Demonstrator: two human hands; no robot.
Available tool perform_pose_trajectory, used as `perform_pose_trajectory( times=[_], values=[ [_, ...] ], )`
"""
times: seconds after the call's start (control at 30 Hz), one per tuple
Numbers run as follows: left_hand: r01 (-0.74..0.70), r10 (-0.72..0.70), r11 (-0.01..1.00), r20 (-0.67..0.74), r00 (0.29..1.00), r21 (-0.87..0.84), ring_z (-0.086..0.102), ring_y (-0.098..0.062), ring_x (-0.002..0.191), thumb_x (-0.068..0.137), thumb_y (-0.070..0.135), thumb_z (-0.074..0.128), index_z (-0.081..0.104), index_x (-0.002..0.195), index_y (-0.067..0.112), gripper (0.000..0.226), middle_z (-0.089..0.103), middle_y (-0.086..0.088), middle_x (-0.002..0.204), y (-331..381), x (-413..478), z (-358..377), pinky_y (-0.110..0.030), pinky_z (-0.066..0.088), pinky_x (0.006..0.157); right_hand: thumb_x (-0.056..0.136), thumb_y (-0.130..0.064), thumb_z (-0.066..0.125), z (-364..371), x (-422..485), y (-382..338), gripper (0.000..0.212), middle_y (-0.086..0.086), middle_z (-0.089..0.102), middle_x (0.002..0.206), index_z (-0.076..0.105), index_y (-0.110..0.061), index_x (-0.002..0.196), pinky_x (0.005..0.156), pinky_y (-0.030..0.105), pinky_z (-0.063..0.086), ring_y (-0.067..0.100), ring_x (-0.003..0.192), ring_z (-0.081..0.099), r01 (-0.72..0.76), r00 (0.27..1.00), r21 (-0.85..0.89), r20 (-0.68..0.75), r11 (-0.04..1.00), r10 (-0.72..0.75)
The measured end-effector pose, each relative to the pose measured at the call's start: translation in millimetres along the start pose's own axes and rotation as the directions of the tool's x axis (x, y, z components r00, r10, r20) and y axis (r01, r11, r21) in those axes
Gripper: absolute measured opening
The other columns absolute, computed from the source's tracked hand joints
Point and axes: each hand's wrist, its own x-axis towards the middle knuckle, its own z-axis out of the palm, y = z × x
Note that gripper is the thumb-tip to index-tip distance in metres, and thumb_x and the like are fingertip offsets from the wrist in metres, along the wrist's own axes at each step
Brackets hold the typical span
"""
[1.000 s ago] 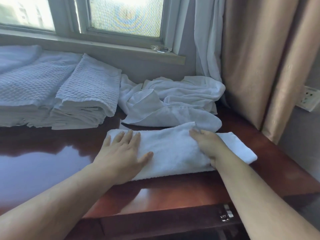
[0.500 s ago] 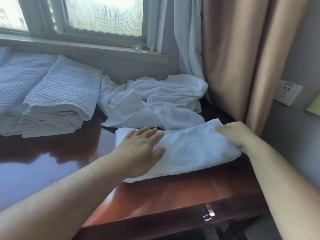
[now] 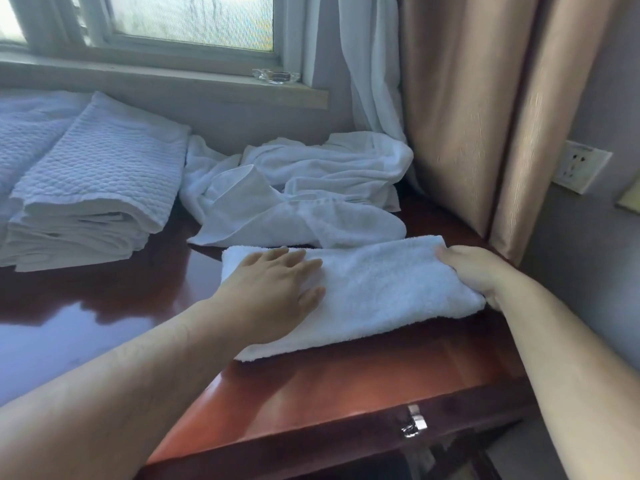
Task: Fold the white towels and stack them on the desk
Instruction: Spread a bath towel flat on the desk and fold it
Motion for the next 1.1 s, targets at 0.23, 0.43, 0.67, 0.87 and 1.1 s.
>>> perform_pose_trajectory(
  times=[0.23,0.43,0.67,0.87,1.1],
  values=[
    [0.072,-0.074,0.997,0.075,0.994,0.039,0.013,-0.018,0.153,0.097,0.066,0.015,0.02,0.157,0.038,0.066,0.017,0.009,0.167,-14.8,3.8,7.4,-0.038,0.01,0.122,0.099,-0.043,0.051,11.8,1.3,-8.2,0.03,0.003,0.066,0.085,0.069,-0.021,0.089,0.067,0.036,0.05,0.022,0.076,0.061,0.032,0.926,-0.537,-0.301,0.843,-0.227],
    [0.056,-0.062,0.997,0.114,0.992,0.053,0.01,-0.014,0.153,0.097,0.067,0.012,0.013,0.159,0.038,0.069,0.01,0.011,0.168,-25.5,14.3,10.2,-0.038,0.006,0.121,0.097,-0.042,0.041,33.8,-17.7,-38.0,0.038,-0.003,0.063,0.081,0.064,-0.015,0.085,0.068,0.04,0.046,0.023,0.078,0.058,0.314,0.904,-0.479,-0.114,0.82,-0.413],
    [0.056,-0.054,0.998,0.123,0.991,-0.009,0.004,-0.009,0.153,0.086,0.072,0.005,0.012,0.159,0.04,0.08,0.01,0.012,0.168,-37.4,22.1,13.1,-0.037,0.003,0.123,0.098,-0.065,0.011,68.1,-6.3,-18.3,0.072,-0.013,0.007,0.169,0.013,-0.031,0.162,0.125,0.038,-0.002,0.014,0.156,-0.002,0.326,0.943,-0.685,0.191,0.652,-0.271],
    [0.051,-0.049,0.998,0.085,0.995,-0.024,0.005,-0.011,0.154,0.086,0.072,0.005,0.013,0.159,0.04,0.08,0.012,0.012,0.167,-38.2,17.5,13.6,-0.038,0.002,0.123,0.095,-0.068,0.011,67.6,-1.9,-12.9,0.075,-0.013,0.009,0.169,0.015,-0.032,0.161,0.124,0.036,-0.002,0.012,0.156,0.001,0.321,0.942,-0.688,0.158,0.65,-0.297],
    [0.049,-0.047,0.999,0.089,0.995,-0.02,0.004,-0.014,0.155,0.088,0.071,0.004,0.008,0.16,0.037,0.08,0.007,0.011,0.168,-37.1,-2.5,12.0,-0.041,0.002,0.124,0.092,-0.068,0.006,75.8,-16.8,-14.1,0.08,-0.01,0.004,0.17,0.007,-0.029,0.162,0.125,0.039,-0.002,0.017,0.156,-0.003,0.332,0.938,-0.727,0.188,0.601,-0.29]
  ],
)
